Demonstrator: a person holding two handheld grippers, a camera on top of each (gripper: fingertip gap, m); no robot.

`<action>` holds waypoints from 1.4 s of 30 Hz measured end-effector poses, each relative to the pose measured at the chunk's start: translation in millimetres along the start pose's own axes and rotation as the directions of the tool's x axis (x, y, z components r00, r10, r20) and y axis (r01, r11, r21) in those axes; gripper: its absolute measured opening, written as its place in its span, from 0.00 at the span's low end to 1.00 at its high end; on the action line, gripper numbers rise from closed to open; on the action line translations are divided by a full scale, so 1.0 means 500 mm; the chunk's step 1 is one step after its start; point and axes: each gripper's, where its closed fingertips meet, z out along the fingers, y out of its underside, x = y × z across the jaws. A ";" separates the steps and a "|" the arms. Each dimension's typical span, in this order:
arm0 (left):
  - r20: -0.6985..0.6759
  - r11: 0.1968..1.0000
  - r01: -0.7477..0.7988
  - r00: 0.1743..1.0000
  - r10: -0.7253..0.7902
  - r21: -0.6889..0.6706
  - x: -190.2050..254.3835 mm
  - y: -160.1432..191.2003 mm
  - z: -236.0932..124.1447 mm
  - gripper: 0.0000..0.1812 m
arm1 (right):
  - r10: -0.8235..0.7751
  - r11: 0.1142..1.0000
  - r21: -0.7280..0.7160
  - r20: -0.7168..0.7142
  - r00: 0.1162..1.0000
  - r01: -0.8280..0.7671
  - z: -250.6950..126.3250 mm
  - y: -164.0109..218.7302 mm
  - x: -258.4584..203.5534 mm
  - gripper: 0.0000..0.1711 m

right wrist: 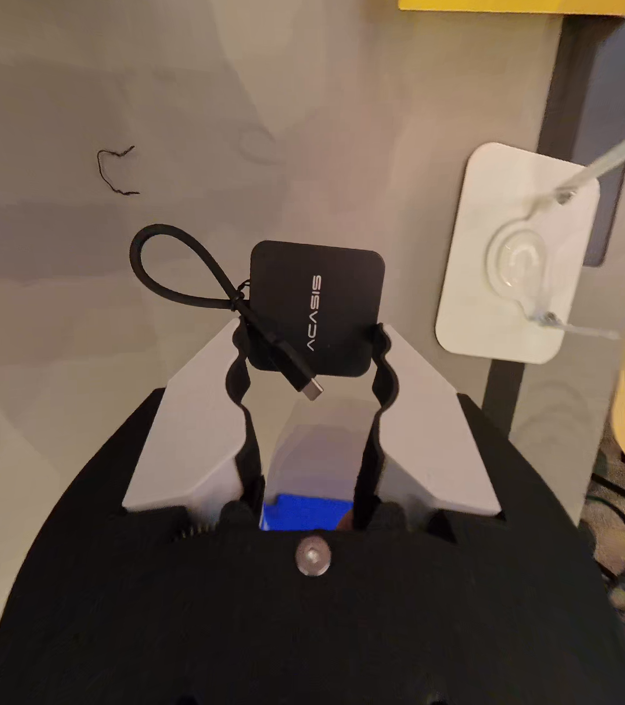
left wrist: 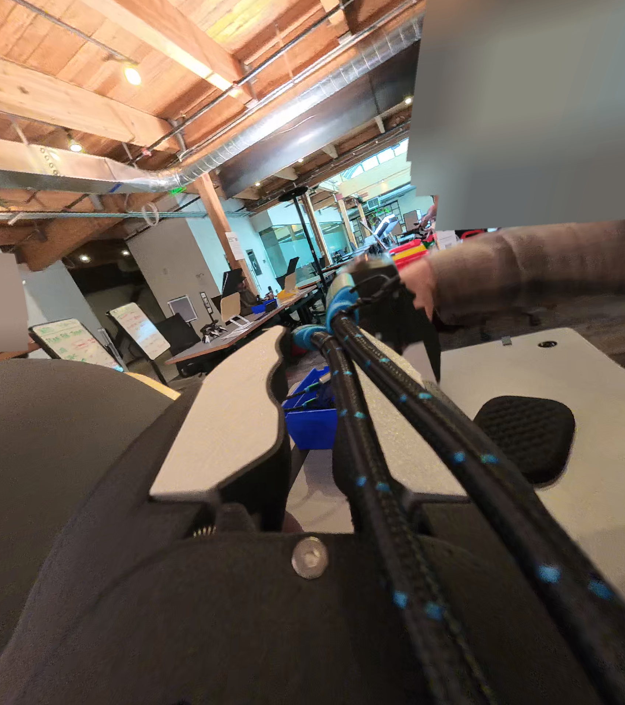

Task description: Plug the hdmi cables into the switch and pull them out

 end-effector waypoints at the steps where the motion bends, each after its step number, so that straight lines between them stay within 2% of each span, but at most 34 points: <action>1: -0.002 1.000 -0.021 1.000 0.021 -0.015 0.006 0.015 0.010 0.11 | 0.006 1.000 -0.003 -0.012 1.000 -0.006 -0.019 0.006 0.001 0.37; 7: -0.097 0.996 -0.040 0.995 0.032 -0.085 0.051 0.099 0.050 0.11 | 0.014 1.000 0.007 -0.047 0.999 -0.014 -0.091 0.014 -0.002 0.37; 14: -0.190 0.996 -0.006 0.982 -0.010 -0.086 0.094 0.140 0.071 0.11 | 0.021 0.995 0.093 0.001 1.000 -0.021 -0.124 -0.008 -0.020 0.37; 23: -0.236 0.993 -0.030 0.972 0.003 -0.112 0.123 0.162 0.084 0.11 | 0.004 0.993 0.118 0.036 0.999 -0.008 -0.131 -0.020 -0.029 0.37; 32: -0.244 0.996 0.034 0.968 -0.053 -0.082 0.123 0.150 0.084 0.11 | -0.018 0.992 0.122 0.013 1.000 0.016 -0.128 -0.025 -0.031 0.37; 42: -0.306 0.981 0.195 0.933 -0.191 -0.019 0.122 0.130 0.075 0.11 | -0.030 0.985 0.173 0.027 0.999 0.025 -0.138 -0.044 -0.044 0.37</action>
